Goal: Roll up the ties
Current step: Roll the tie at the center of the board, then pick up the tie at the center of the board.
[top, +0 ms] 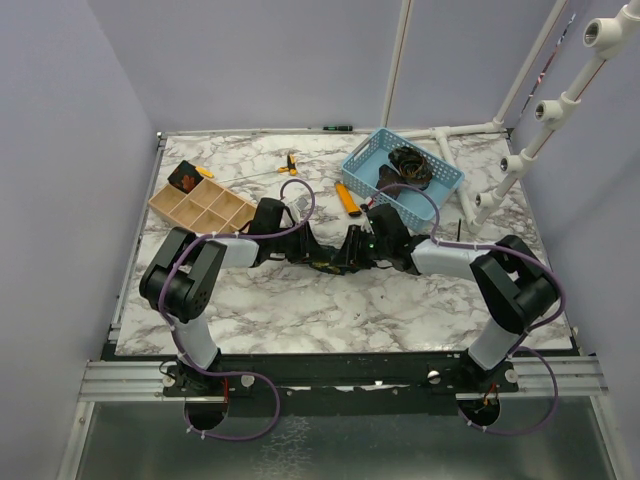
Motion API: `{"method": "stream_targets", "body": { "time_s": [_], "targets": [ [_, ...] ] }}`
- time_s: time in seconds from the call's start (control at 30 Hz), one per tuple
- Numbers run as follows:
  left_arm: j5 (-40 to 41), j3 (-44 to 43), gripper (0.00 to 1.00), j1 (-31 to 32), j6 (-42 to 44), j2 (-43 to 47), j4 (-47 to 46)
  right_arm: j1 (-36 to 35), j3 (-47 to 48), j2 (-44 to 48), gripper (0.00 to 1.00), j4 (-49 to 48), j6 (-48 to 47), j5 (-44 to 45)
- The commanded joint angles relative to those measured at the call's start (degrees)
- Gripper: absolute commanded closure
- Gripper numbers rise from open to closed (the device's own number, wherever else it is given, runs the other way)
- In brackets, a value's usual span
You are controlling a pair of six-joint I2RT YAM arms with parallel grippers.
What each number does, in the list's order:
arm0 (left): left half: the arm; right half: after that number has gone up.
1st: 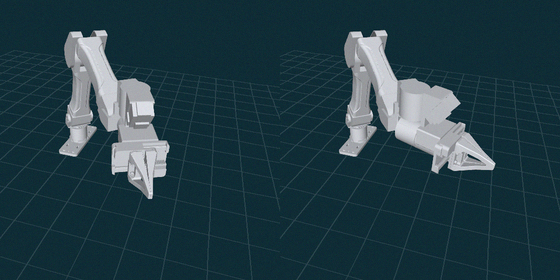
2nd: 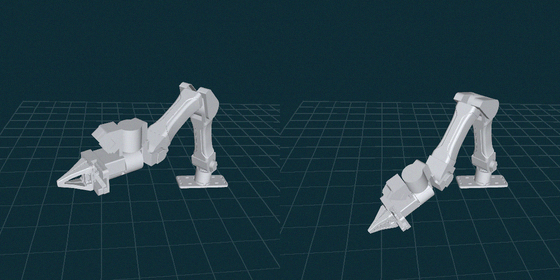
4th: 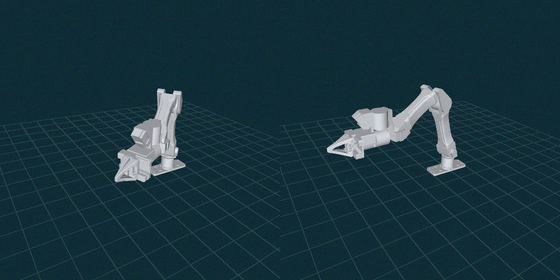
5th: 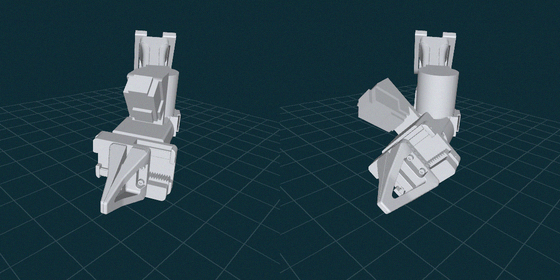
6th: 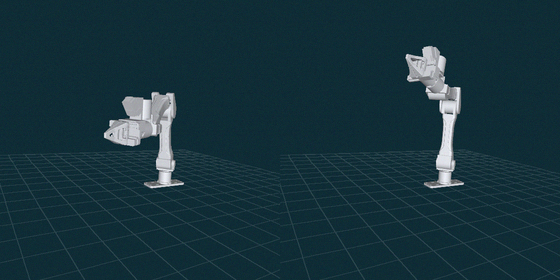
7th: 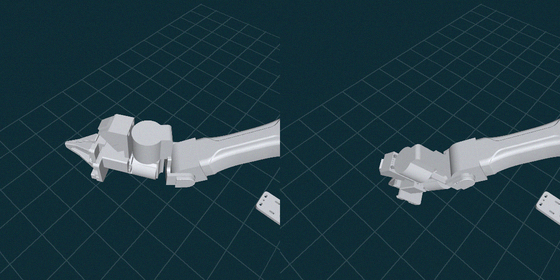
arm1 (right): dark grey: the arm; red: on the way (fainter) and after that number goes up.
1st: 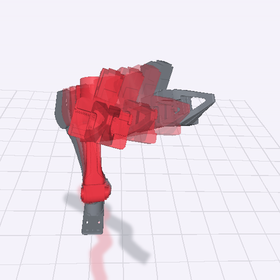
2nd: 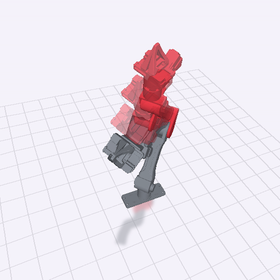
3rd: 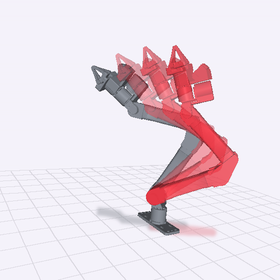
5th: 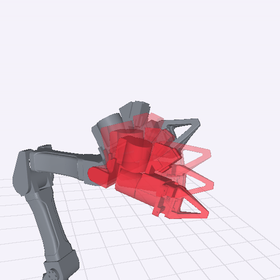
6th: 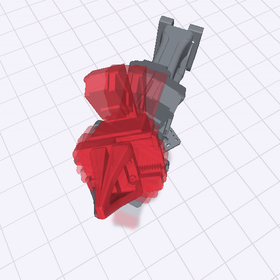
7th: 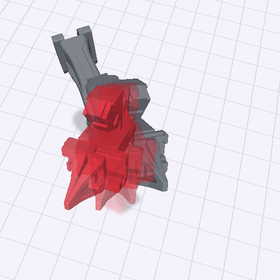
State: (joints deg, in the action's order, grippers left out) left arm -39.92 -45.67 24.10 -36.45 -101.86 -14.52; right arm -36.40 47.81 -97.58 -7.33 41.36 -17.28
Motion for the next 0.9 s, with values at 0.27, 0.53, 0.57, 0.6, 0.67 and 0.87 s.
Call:
{"method": "stream_targets", "body": {
  "time_s": [0.27,0.53,0.57,0.6,0.67,0.87],
  "targets": [
    [9.1,-1.6,1.00,0.5,1.9,13.7,12.2,0.2,5.0,18.7,0.32,18.3,-5.6,7.3],
    [24.7,-7.9,1.00,-0.8,4.8,32.2,33.3,0.7,9.4,19.7,0.31,19.0,-6.9,13.2],
    [28.3,-8.9,1.00,-0.9,4.8,34.5,36.2,0.7,10.3,17.8,0.31,17.8,-6.9,12.0],
    [31.2,-10.1,1.00,-1.0,4.5,36.4,38.5,0.7,12.1,15.6,0.31,16.6,-6.7,10.7],
    [37.2,-12.5,1.00,-1.0,3.5,39.7,42.7,0.7,15.7,10.3,0.32,14.4,-6.2,7.3],
    [48.6,-17.2,1.00,-1.1,1.7,46.4,48.7,-1.0,32.1,-7.8,0.31,14.6,-5.4,2.4]
  ]
}}
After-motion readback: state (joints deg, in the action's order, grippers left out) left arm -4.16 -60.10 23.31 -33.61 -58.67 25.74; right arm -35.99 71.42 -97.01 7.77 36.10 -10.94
